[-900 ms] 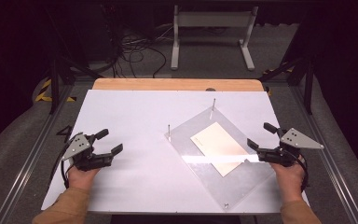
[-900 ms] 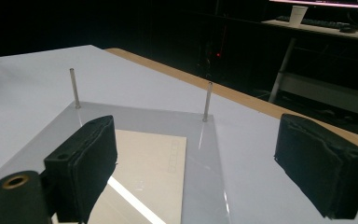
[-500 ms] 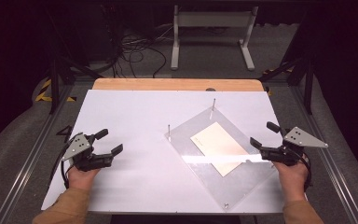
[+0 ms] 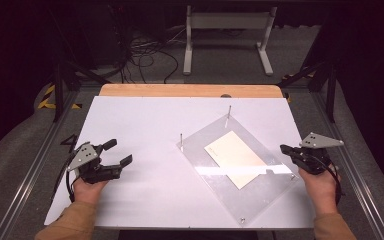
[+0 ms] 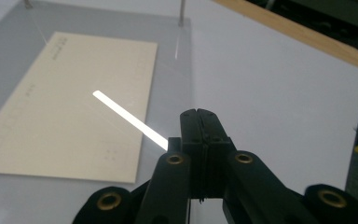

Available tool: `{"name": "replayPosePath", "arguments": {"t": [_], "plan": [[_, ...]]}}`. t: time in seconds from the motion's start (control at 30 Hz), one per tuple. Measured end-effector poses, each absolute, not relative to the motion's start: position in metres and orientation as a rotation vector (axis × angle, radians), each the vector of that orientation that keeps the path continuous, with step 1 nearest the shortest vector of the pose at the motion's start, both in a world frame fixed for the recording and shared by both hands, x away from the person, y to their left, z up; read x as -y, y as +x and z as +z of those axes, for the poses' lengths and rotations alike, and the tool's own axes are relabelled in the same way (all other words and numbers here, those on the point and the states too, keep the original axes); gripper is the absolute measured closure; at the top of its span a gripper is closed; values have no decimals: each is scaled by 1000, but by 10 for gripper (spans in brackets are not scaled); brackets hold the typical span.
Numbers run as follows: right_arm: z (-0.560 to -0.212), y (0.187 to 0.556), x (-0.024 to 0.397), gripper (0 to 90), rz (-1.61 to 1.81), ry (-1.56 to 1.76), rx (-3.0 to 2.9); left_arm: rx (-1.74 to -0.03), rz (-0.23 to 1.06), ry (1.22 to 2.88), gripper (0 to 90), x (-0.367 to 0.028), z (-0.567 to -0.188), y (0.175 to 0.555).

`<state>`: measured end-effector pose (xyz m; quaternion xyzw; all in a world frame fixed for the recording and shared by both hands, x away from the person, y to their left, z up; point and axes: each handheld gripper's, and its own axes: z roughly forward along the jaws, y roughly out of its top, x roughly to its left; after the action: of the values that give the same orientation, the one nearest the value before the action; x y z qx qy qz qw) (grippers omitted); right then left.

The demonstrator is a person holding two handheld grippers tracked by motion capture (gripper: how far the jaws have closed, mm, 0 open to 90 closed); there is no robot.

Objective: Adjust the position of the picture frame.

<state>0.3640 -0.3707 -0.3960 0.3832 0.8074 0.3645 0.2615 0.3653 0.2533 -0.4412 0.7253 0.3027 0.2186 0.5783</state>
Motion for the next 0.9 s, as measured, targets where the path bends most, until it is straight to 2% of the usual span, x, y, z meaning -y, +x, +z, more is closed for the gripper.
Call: {"name": "replayPosePath", "arguments": {"t": [0.5, 0.9], "plan": [[-428, 364, 403, 895, 796, 1311, -2295, -714, 493, 1694, 162, -252, -441, 366], [-426, 351, 415, 895, 771, 1403, -2338, -717, 458, 1709, 171, -251, -443, 367]]}}
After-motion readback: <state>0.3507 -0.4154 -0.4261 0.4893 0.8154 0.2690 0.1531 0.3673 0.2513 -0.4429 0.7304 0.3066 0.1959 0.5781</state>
